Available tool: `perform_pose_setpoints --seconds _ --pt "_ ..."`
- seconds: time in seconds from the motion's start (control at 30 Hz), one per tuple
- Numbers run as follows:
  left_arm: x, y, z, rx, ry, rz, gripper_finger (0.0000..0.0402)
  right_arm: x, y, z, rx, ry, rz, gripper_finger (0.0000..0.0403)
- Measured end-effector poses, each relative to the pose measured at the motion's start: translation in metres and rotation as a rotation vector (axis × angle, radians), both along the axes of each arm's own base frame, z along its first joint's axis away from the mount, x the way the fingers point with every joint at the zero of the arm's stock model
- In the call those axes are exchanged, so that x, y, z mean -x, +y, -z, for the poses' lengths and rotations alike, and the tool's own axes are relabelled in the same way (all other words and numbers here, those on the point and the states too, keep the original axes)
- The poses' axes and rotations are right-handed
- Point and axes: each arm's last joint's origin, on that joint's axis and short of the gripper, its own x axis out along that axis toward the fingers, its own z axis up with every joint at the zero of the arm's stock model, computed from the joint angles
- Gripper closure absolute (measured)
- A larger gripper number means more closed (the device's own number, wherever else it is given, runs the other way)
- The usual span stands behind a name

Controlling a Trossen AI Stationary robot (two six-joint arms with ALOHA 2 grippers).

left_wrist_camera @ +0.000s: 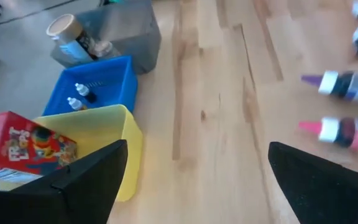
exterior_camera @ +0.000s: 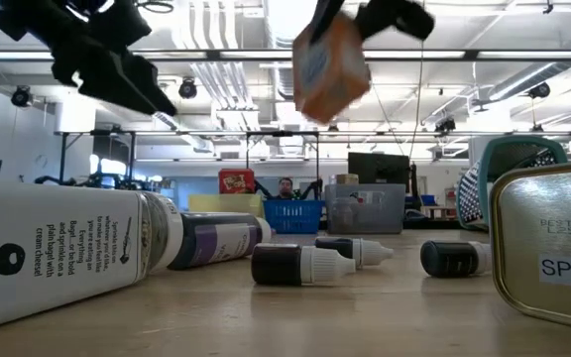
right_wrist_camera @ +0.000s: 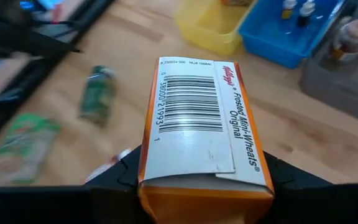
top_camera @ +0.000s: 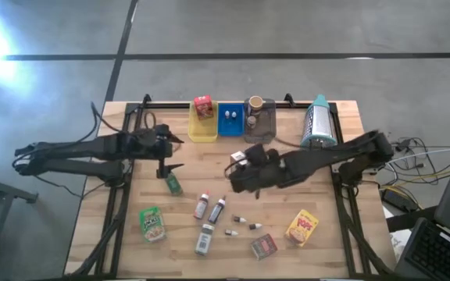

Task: Pick & Place Kitchen Items
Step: Put the orange cereal box into the yellow bin

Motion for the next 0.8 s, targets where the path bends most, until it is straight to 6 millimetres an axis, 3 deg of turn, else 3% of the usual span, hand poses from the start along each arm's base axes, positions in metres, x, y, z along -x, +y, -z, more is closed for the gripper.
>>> perform_pose_setpoints --seconds 0.2,0.33,0.47,0.63,0.8 --pt "-0.015 -0.019 -0.001 -0.174 -0.004 0.066 0.0027 0.037 -0.003 -0.041 -0.093 -0.117 -0.062 0.0256" --pt "-0.025 -0.037 -0.006 -0.413 -0.044 0.085 0.0039 0.056 -0.003 -0.058 -0.131 -0.175 -0.092 0.0246" --pt "-0.037 -0.053 -0.014 -0.616 -0.104 0.035 0.0044 0.07 -0.004 -0.07 -0.168 -0.216 -0.109 0.0229" --pt "-0.059 -0.067 -0.02 -0.774 -0.213 0.099 0.0044 0.079 -0.003 -0.078 -0.201 -0.238 -0.14 0.0235" --pt "-0.085 -0.076 -0.016 -1.143 -0.212 0.217 0.0044 0.086 -0.001 -0.084 -0.247 -0.264 -0.178 0.0252"
